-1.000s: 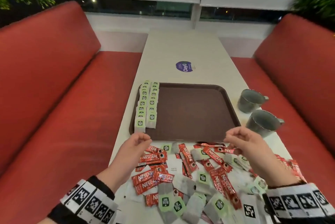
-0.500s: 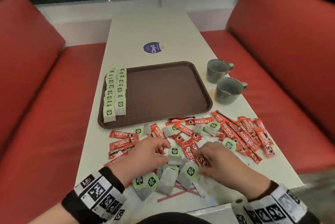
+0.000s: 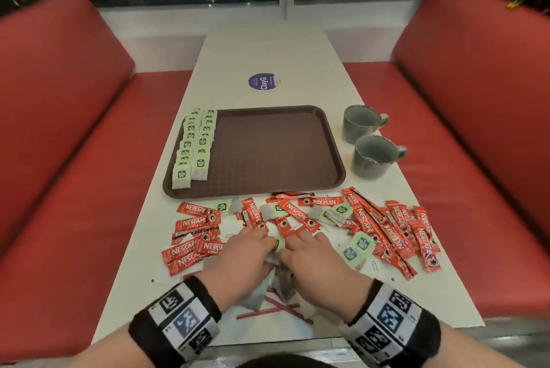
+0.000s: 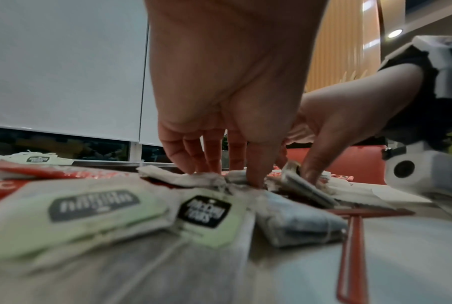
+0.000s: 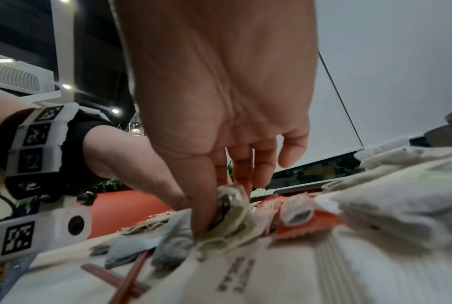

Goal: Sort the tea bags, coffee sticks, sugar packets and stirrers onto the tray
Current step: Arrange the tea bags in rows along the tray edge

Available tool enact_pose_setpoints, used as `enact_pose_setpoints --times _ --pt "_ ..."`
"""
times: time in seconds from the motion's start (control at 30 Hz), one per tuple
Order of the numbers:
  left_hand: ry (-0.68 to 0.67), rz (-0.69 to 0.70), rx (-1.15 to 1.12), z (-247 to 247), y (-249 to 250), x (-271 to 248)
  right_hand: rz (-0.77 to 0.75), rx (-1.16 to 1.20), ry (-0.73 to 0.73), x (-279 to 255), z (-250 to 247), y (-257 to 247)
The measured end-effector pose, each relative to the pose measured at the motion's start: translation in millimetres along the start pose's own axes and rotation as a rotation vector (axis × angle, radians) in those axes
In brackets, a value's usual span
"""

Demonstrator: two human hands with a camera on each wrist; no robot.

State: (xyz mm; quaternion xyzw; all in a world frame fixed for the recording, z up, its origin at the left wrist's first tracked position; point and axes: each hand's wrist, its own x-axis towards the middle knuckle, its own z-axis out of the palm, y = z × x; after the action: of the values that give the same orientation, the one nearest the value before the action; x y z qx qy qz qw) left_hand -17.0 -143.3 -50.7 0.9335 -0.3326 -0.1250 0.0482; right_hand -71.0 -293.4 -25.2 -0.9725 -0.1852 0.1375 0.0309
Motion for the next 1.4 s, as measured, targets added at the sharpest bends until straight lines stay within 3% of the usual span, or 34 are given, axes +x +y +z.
enact_pose_setpoints --times 0.2,0.37,0.5,0.73,0.93,1.2,1.4 --pt "0.109 -0.044 -0.057 3 4 -4 0.137 0.296 0.094 -17 -17 17" --pt "0.292 -0.064 -0.124 -4 4 -11 0.353 0.853 0.139 -36 -28 44" --pt "0.300 -0.099 -0.289 -13 3 -21 0.392 1.144 0.232 -44 -30 60" --pt "0.481 -0.353 -0.833 -28 -10 -45 0.381 1.137 0.252 -50 -30 64" --pt "0.497 -0.561 -1.353 -27 -39 -57 0.377 1.183 0.223 -37 -30 52" --pt "0.484 -0.645 -1.590 -30 -90 -79 0.379 1.286 0.246 46 -49 14" --pt "0.515 -0.619 -1.669 -36 -126 -83 0.319 1.116 0.262 158 -77 -17"
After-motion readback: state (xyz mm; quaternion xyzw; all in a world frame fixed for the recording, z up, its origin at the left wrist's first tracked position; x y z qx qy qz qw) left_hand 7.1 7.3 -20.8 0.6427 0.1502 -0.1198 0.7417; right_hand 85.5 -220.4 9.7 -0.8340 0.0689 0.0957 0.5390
